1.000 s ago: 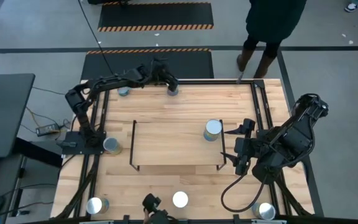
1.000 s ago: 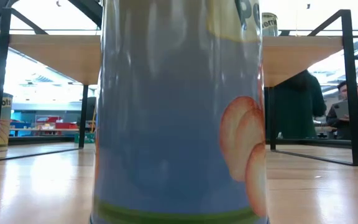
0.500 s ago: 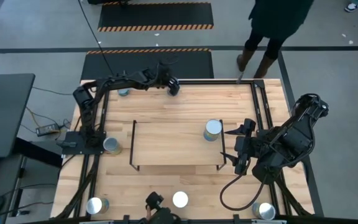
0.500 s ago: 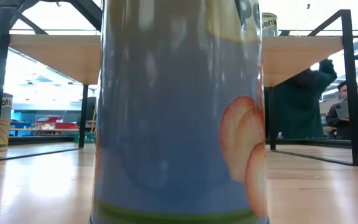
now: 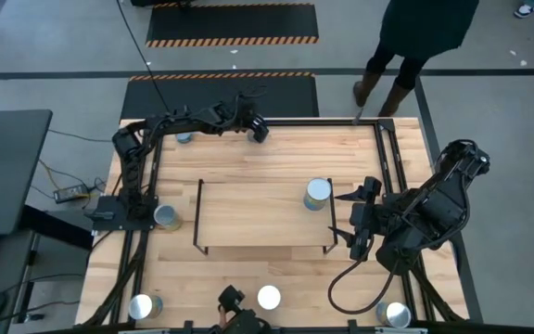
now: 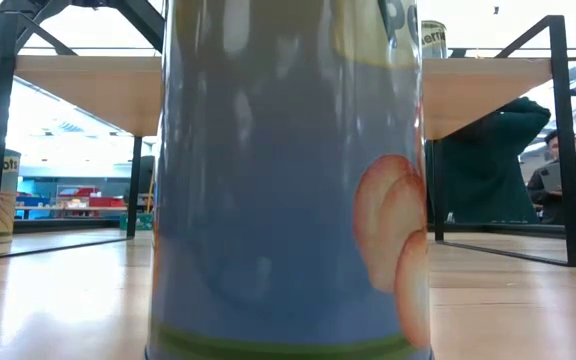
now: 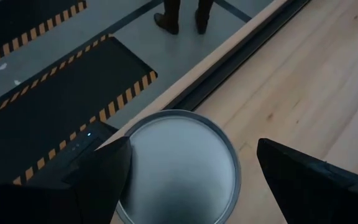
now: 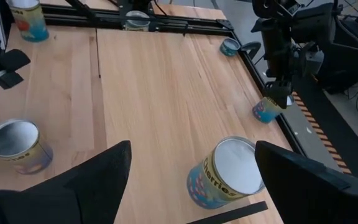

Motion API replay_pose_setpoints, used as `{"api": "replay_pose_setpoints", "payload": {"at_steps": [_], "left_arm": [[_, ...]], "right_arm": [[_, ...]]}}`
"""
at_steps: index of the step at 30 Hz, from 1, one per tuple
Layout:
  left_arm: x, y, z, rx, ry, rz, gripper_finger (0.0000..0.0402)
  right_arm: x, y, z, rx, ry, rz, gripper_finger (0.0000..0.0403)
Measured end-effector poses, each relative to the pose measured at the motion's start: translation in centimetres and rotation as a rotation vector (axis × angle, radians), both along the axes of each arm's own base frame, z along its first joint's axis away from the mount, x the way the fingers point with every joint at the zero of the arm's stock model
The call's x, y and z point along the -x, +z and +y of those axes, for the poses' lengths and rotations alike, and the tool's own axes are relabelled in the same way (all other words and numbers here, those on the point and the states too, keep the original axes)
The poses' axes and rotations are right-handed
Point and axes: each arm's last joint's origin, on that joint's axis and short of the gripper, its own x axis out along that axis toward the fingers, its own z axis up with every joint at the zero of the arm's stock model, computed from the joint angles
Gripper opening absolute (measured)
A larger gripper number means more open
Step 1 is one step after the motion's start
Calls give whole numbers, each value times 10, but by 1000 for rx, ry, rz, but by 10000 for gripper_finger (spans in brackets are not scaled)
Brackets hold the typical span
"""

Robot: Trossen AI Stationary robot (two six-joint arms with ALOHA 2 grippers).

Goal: Pick and place cans onto a shelf
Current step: Put the canned cherries on the shelf aligned with the other canned cherries

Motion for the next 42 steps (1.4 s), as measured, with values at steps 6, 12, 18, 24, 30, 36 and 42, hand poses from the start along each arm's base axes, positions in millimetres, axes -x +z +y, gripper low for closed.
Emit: {"api": "replay_pose_setpoints", "payload": {"at_steps": [6,12,18,24,30,36,42], "left_arm": [[3,7,-1,-21,0,6,357],[5,13,0,-81,52,37,357],[6,4,4,-22,29,15,357],[7,4,6,-21,57,16,357],[6,4,5,16,37,-13,357],[8,3,6,55,36,-29,357],[12,3,11,81,17,-50,357]], "right_arm": [[-4,-1,-6,10,-27,10,350],[-9,-1,-15,26,-58,28,350],[-11,-1,-19,24,-68,37,350],[-11,-1,-18,20,-68,37,350],[-11,-1,-18,19,-68,37,350],[-11,-1,-18,19,-68,37,350],[-11,-1,-18,19,-69,36,350]]}}
